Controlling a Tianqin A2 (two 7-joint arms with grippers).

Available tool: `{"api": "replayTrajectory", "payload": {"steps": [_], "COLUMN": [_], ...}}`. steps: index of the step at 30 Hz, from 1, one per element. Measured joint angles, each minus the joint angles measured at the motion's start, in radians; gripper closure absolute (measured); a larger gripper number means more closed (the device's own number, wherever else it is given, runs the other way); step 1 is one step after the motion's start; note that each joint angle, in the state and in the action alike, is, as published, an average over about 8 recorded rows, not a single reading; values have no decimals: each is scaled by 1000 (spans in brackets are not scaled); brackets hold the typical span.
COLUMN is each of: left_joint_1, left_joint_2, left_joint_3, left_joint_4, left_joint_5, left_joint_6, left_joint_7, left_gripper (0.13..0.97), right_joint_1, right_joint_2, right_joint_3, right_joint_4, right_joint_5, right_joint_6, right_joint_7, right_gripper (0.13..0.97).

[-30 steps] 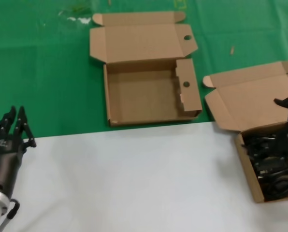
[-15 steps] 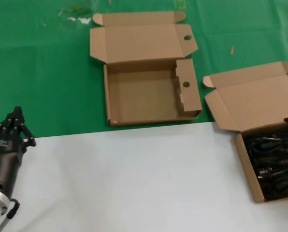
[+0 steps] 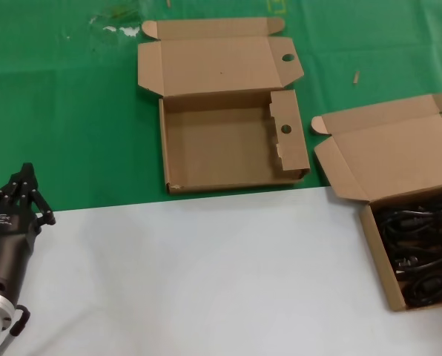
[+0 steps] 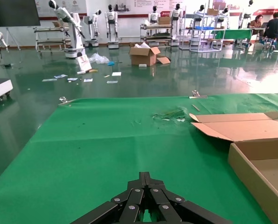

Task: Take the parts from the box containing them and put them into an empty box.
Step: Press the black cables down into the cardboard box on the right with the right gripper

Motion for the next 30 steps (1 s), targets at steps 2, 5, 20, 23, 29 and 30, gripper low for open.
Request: {"api": "replayTrajectory", "payload": {"steps": [2,5,20,23,29,30], "left_joint_1": [0,0,0,0,0,0], "left_joint_2": [0,0,0,0,0,0], "left_joint_3": [0,0,0,0,0,0], "left_joint_4": [0,0,0,0,0,0], "left_joint_5": [0,0,0,0,0,0], "left_joint_6": [0,0,0,0,0,0], "left_joint_7": [0,0,0,0,0,0], "left_gripper": [957,957,957,957,957,957], "right_joint_1": [12,27,133,148,172,176], "right_joint_2": [-12,-32,-129,-138,-157,-161], "right_joint_3": [-11,-25,-80,-89,-101,-103], "right_joint_4": [-25,-61,-266,-291,-333,-340], "right_joint_5": [-6,-14,-46,-49,-51,-51], "right_joint_6": [2,11,58,58,62,63], "right_joint_7": [-16,-40,-160,-172,-189,-192], "right_gripper": [160,192,367,413,572,599]}}
